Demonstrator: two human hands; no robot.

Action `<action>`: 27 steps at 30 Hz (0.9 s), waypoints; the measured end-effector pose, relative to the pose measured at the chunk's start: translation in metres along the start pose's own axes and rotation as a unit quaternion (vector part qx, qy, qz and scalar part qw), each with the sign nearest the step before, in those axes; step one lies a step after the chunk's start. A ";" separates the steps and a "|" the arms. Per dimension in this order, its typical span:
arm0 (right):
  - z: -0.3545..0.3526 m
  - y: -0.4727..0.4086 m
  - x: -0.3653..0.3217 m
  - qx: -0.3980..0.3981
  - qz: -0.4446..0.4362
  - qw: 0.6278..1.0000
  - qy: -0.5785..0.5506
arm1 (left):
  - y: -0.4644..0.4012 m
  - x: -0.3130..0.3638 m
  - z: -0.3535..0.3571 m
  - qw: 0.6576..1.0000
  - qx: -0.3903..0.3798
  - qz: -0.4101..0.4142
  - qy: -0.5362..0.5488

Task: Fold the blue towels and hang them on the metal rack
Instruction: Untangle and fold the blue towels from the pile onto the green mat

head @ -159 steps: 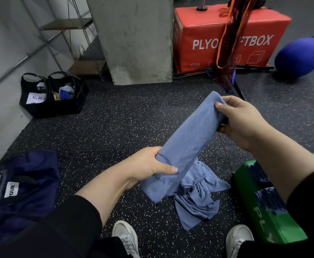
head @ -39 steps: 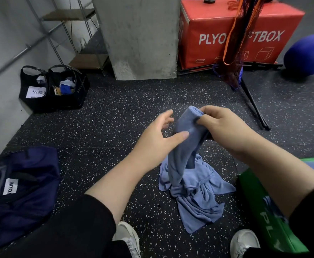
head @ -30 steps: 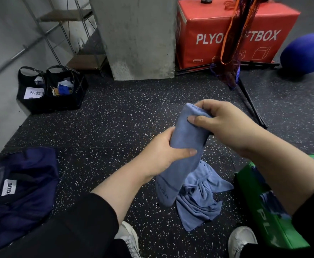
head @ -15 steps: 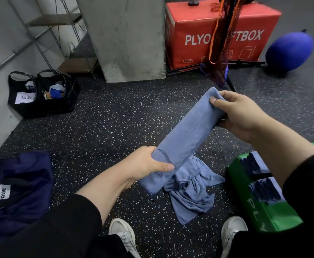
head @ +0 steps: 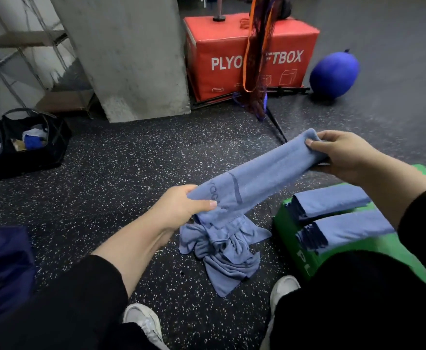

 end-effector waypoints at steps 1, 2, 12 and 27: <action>-0.019 0.002 0.004 0.010 0.006 1.000 0.009 | -0.004 0.005 0.013 1.000 -0.001 0.004 0.013; -0.038 0.004 0.006 0.018 0.011 1.000 0.019 | -0.008 0.010 0.028 1.000 -0.004 0.009 0.024; -0.222 0.017 0.061 0.126 0.073 0.979 0.142 | -0.056 0.037 0.204 0.993 -0.092 -0.030 0.060; -0.329 -0.033 0.250 0.219 0.174 0.927 0.249 | -0.155 -0.038 0.367 0.992 -0.093 -0.083 0.001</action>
Point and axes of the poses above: each hand's wrist, its own y-axis away from the middle knuckle, its own z-axis out of the palm, x = y × z, the point moved 6 cm from there along -y, towards the middle knuckle, and after that the axes turned 4 degrees about -z, right-handed, at the moved point
